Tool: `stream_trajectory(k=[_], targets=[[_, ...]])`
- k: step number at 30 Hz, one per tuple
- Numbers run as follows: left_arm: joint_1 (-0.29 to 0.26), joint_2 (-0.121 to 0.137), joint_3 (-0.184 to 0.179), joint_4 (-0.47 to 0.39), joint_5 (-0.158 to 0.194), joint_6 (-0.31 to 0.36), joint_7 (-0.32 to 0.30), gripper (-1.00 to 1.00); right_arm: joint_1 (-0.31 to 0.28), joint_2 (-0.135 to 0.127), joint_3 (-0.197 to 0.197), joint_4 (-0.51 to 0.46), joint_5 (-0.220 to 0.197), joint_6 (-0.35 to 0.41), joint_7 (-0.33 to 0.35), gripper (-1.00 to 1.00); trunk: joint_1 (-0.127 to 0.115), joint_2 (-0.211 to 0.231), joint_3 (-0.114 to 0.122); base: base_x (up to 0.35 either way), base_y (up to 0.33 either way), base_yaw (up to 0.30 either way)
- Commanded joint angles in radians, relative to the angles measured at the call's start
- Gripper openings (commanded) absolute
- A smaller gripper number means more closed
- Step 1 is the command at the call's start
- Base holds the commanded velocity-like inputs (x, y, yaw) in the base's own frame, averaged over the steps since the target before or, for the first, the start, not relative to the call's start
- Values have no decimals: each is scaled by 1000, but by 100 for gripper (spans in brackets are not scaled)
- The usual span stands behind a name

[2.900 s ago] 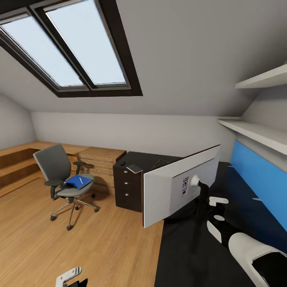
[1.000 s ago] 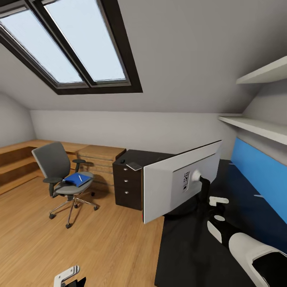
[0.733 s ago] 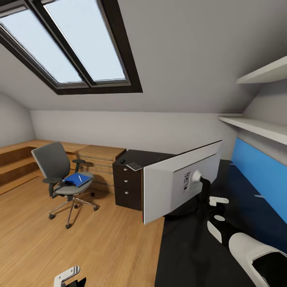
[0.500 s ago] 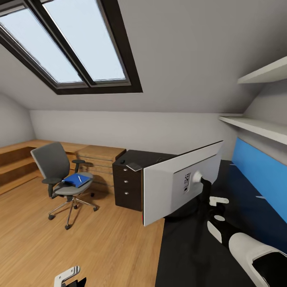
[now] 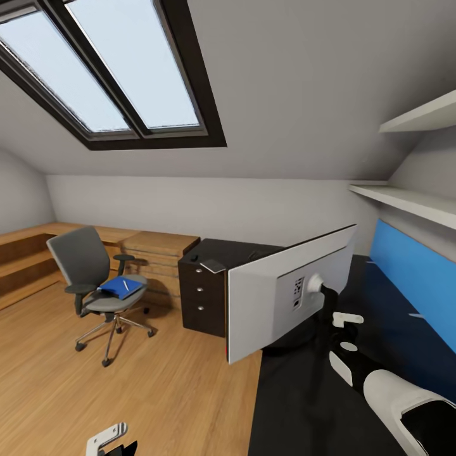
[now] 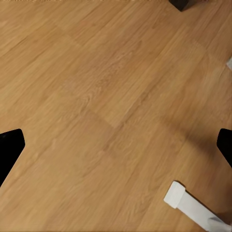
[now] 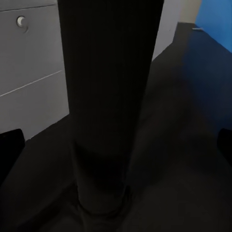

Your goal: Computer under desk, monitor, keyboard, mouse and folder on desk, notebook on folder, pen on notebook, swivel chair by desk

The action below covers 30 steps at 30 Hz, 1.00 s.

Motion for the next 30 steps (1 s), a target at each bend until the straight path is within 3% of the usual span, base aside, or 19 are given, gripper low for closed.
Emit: stream_trajectory(k=[1, 30], targets=[[0, 1, -3, -3, 11, 2, 10, 100, -1, 0, 9, 0, -8, -2, -4, 100, 0, -1, -1, 136, 0, 0], [0, 0, -5, -1, 12, 2, 11, 100, -1, 0, 9, 0, -8, -2, -4, 100, 0, -1, -1, 44, 0, 0]])
